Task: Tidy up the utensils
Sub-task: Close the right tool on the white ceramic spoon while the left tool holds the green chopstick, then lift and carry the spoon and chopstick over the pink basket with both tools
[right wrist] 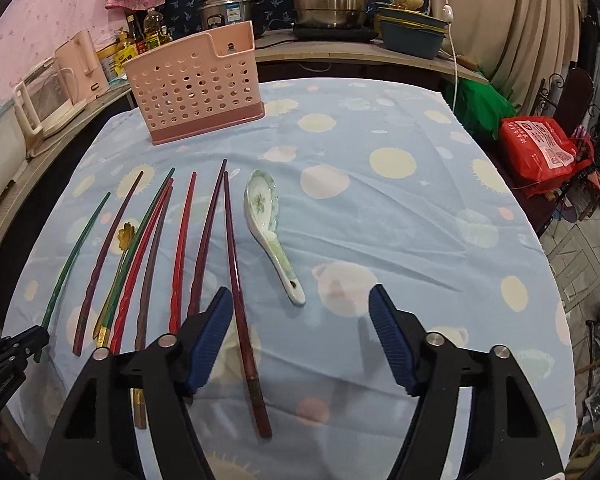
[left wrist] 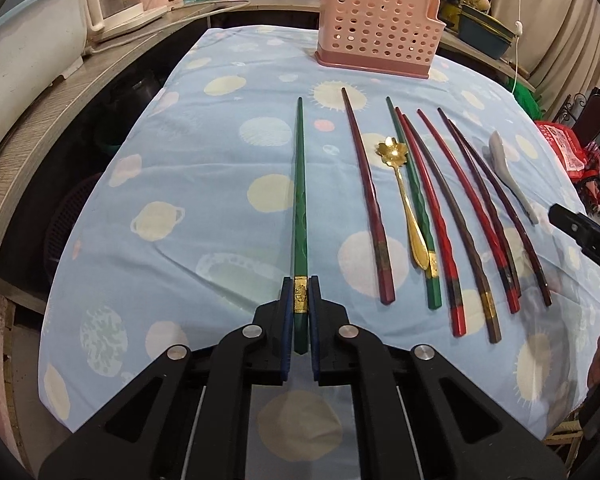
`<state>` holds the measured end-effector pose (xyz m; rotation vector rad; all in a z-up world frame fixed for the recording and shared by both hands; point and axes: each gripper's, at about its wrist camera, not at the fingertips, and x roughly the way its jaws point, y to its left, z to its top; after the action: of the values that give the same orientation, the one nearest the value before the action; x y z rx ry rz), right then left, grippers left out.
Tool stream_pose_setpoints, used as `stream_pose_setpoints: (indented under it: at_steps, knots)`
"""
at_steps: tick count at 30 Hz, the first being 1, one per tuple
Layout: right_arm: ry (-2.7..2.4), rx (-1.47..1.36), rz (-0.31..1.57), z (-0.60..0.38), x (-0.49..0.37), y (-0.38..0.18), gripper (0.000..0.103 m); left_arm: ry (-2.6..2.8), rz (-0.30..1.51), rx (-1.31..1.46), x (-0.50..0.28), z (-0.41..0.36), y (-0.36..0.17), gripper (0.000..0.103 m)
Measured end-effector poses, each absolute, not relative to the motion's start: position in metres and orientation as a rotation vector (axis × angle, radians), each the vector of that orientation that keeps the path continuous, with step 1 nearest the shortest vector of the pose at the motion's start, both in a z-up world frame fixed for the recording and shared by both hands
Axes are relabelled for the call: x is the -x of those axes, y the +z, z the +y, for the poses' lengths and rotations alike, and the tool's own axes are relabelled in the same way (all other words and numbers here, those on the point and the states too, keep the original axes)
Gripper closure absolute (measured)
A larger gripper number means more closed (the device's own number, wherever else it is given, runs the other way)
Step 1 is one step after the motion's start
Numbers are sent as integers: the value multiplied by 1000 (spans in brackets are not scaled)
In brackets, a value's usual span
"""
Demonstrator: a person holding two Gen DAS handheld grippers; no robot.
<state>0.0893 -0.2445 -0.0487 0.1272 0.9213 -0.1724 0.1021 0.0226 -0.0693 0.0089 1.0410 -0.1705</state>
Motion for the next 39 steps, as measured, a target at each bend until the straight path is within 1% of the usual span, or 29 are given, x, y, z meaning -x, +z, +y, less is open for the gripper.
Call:
stream_pose_setpoints:
  at_steps: [2,4,6,7,9,11,12,22,25,39]
  knots:
    - [-155,-113,936,-244,-101,-54,54,-170,1045,-11,-106,22,-70,96]
    - [-135,-105,952,-243,-110,-60,62,-169,1050,-9,-111,21,-72,96]
    - [-122,-98,968,-243,-118,-66,67,-166,1055,-8,-115,21,-73,96]
    - [-116,-95,973,-242,-120,-67,71,-164,1058,-7,-116,20,-75,96]
    - [-105,-95,980,-241,-123,-70,76,-163,1063,-7,-119,20,-76,96]
    - [-97,-95,989,-241,-127,-73,86,-162,1068,-6,-122,20,-78,96]
    - [-94,-98,994,-242,-129,-75,88,-163,1070,-5,-123,19,-79,96]
    - [-69,-105,989,-241,-131,-77,93,-172,1071,-2,-124,19,-79,96]
    - [-61,-120,982,-240,-126,-72,97,-179,1062,1,-122,19,-75,96]
    - [-53,-169,896,-236,-75,-27,98,-213,981,27,-92,28,-37,96]
